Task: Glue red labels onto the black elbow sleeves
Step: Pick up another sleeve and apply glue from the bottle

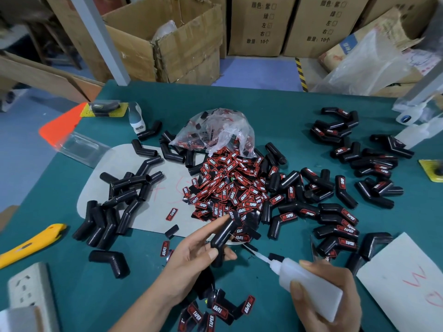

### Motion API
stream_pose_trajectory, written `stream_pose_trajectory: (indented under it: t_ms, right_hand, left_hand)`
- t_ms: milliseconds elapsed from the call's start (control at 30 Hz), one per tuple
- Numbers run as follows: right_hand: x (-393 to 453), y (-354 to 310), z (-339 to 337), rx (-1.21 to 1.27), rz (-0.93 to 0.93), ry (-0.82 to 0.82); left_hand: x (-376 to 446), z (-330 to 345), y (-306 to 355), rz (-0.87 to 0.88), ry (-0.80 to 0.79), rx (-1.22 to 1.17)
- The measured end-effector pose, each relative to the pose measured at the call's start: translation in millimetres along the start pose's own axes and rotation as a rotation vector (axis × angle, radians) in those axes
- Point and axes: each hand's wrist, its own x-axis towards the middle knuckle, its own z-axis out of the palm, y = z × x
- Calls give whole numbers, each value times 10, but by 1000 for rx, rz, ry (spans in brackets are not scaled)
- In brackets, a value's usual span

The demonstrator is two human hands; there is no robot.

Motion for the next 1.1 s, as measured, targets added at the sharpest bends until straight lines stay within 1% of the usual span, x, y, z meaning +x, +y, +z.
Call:
stream_pose_trajectory:
  t_ms: [133,300,467,600,767,933,1100]
  right_hand:
    - [-7,33,-15,-7,21,13]
    - [-37,85,-36,-1,6,-30]
    - [-17,74,-24,6,2,-3]
    - [-30,69,-36,-4,7,-39]
    - [0,33,-33,17,5,-15]
    - [-14,24,-40,-10,10,-44]
    - [9,-9,-30,-4,12,-24]
  left_hand:
    - [7,-6,-7,9,2,29]
    - [10,-11,-16,-2,6,28]
    - [-3,-7,2,-13,-2,16]
    - [-1,8,19,-22,0,-9]
    - [-11,25,45,-32,1,-9]
    - [-11,23,50,-32,2,-15]
    - [-8,18,33,-27,-4,-14]
